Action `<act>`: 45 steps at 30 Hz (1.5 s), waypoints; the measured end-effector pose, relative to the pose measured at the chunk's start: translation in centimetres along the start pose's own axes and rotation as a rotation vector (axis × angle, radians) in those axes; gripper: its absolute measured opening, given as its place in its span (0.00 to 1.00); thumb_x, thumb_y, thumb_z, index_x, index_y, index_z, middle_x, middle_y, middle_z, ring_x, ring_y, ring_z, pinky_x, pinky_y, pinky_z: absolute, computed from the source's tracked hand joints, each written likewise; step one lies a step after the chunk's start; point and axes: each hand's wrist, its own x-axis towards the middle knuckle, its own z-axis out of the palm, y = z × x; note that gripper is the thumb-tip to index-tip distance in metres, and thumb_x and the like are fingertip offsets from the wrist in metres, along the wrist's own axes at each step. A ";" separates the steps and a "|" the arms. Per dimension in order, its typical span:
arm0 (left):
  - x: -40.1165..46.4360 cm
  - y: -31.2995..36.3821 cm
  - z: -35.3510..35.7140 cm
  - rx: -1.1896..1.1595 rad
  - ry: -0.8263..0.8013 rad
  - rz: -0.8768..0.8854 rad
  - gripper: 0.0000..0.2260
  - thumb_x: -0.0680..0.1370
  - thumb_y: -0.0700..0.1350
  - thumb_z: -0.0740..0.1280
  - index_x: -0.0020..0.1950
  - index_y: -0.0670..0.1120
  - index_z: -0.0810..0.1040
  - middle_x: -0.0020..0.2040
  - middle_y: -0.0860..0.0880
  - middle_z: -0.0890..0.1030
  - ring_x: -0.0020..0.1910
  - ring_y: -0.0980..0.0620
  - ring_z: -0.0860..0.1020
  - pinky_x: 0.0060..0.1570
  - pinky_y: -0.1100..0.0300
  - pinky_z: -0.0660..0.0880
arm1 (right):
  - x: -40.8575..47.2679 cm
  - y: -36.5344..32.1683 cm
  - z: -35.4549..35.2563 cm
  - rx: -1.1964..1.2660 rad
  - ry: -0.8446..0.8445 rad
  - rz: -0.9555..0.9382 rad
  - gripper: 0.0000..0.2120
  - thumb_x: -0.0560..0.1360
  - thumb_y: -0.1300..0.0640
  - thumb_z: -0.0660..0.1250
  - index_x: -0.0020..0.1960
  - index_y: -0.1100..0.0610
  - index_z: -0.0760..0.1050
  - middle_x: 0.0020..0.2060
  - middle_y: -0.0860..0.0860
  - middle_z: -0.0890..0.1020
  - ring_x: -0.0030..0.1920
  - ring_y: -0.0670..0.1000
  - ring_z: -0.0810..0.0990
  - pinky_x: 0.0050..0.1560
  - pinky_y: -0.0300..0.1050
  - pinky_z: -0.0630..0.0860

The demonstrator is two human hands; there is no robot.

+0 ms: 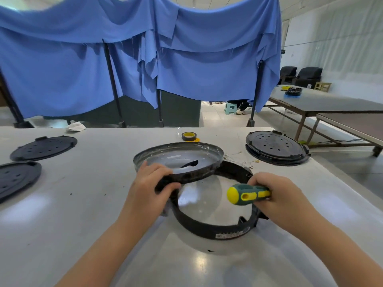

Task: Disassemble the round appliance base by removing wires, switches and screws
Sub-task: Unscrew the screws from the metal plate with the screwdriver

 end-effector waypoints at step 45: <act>-2.2 6.1 2.3 0.105 -0.645 0.142 0.05 0.79 0.51 0.61 0.47 0.53 0.75 0.40 0.58 0.73 0.46 0.59 0.72 0.73 0.64 0.45 | 0.7 8.2 1.7 -0.241 0.039 0.678 0.13 0.76 0.49 0.65 0.57 0.55 0.75 0.53 0.55 0.78 0.48 0.55 0.74 0.44 0.45 0.70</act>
